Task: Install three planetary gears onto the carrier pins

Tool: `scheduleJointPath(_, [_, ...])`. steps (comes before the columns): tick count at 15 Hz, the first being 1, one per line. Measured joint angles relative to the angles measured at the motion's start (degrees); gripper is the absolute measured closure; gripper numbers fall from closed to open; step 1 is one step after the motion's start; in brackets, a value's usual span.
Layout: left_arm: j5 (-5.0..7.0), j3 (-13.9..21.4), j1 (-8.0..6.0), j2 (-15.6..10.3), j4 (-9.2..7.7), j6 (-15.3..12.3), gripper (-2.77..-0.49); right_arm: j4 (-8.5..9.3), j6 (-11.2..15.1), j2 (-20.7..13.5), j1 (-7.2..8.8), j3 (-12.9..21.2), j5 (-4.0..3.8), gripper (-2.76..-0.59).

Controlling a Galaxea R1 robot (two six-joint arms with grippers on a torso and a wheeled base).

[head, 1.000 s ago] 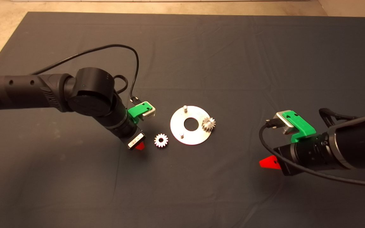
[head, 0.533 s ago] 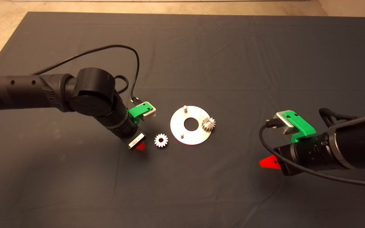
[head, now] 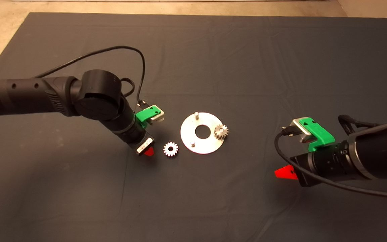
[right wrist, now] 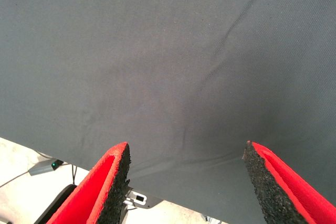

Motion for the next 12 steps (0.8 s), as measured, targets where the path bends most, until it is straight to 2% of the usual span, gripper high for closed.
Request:
scheduleJointPath(3, [-0.05, -0.59, 0.06, -0.01, 0.34, 0.02, -1.75, 0.0, 0.0, 0.0, 0.0, 0.0, 0.05, -1.6])
scheduleJointPath(8, [-0.06, -0.78, 0.91, -0.01, 0.59, 0.05, -1.75, 0.0, 0.0, 0.01, 0.0, 0.0, 0.11, -1.6])
scheduleJointPath(10, [-0.06, -0.78, 1.8, 0.0, 0.78, 0.05, -1.75, 0.0, 0.05, 0.0, 0.0, 0.0, 0.09, -1.6])
scheduleJointPath(12, [-0.79, -0.78, 2.05, -0.01, 0.99, 0.05, -1.75, 0.0, 0.85, 0.01, 0.0, 0.0, 0.11, -1.6])
